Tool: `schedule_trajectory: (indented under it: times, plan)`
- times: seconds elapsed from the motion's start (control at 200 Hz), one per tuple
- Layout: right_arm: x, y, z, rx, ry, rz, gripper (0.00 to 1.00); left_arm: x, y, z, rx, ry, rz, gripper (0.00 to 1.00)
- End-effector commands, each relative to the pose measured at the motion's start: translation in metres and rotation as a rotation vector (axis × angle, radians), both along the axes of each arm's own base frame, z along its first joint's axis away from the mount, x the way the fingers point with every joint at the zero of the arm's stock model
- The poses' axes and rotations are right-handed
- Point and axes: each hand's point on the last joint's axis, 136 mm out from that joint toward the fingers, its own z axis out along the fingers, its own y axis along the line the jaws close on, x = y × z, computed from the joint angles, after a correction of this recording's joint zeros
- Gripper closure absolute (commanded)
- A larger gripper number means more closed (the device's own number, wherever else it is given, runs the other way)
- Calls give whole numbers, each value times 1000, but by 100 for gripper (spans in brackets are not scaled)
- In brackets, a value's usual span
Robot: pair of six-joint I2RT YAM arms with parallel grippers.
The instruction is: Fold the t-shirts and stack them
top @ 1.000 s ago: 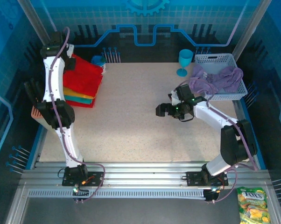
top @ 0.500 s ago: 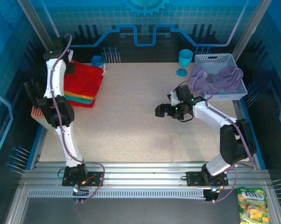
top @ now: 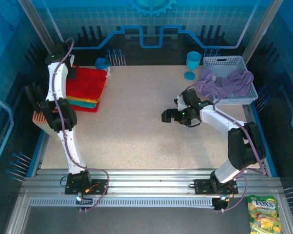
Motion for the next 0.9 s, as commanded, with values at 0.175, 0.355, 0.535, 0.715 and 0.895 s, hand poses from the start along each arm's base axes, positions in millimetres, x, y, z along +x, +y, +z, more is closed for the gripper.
schedule_trajectory:
  times: [0.175, 0.355, 0.535, 0.715, 0.895]
  plan:
    - [-4, 8, 4, 2, 4, 33, 0, 6, 24, -4, 51, -21, 64, 100]
    - [-5, 7, 4, -2, 5, 30, 0, 6, 28, -7, 68, -15, 76, 100]
    - [-7, 7, 2, 1, 10, 28, 0, 4, 33, 0, 90, -26, 92, 100]
    - [-7, 7, 5, -4, 4, 30, 0, 4, 34, 8, 106, -48, 97, 100]
    - [-8, 8, 5, -2, 4, 34, 0, 3, 34, 10, 105, -47, 87, 100]
